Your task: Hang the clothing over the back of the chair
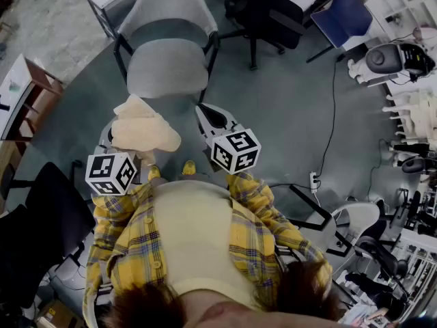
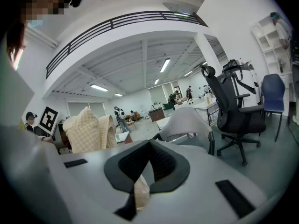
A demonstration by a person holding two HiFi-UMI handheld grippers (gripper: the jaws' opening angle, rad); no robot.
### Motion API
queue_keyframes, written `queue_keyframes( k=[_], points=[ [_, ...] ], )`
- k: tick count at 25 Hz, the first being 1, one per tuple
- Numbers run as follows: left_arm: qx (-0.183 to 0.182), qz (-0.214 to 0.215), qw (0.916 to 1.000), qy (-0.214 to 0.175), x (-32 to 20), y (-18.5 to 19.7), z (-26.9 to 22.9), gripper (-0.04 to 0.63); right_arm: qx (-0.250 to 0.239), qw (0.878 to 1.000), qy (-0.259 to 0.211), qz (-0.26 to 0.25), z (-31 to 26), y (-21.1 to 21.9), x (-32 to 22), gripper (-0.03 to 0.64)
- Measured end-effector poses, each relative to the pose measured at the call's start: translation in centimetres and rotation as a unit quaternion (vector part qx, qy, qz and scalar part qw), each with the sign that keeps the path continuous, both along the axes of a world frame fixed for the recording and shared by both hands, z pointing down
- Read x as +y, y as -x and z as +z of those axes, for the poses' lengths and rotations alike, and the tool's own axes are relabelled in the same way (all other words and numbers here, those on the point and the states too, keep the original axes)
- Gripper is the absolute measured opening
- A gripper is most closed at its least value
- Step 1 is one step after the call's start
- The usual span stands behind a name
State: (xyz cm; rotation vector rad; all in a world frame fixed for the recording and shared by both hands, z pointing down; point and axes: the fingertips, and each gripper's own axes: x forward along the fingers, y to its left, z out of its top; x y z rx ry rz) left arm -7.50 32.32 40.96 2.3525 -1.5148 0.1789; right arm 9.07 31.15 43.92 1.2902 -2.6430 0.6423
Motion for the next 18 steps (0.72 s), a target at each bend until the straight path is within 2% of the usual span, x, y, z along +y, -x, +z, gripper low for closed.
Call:
queue_keyframes(
  k=[4,9,18],
  points=[
    [-0.007,0.005,0.9999,-0.008,-0.8,-1.6,-0.3,0.028,-0.023,1.0,0.003,-0.001,0.2,-1.2,-0.5,0.014],
    [-0.009,0.011,0.9999,-0.009,-1.6,-2.9,-0.8,0.028,-0.02,1.0,0.01,-0.004,0.4,-2.3,-0.8,0.014],
    [-0.01,0.025,0.9995,-0.014,-5.8,-2.9,-2.2,0.028,-0.023,1.0,0.003,-0.017,-0.4,-0.7,-3.8,0.014]
  ],
)
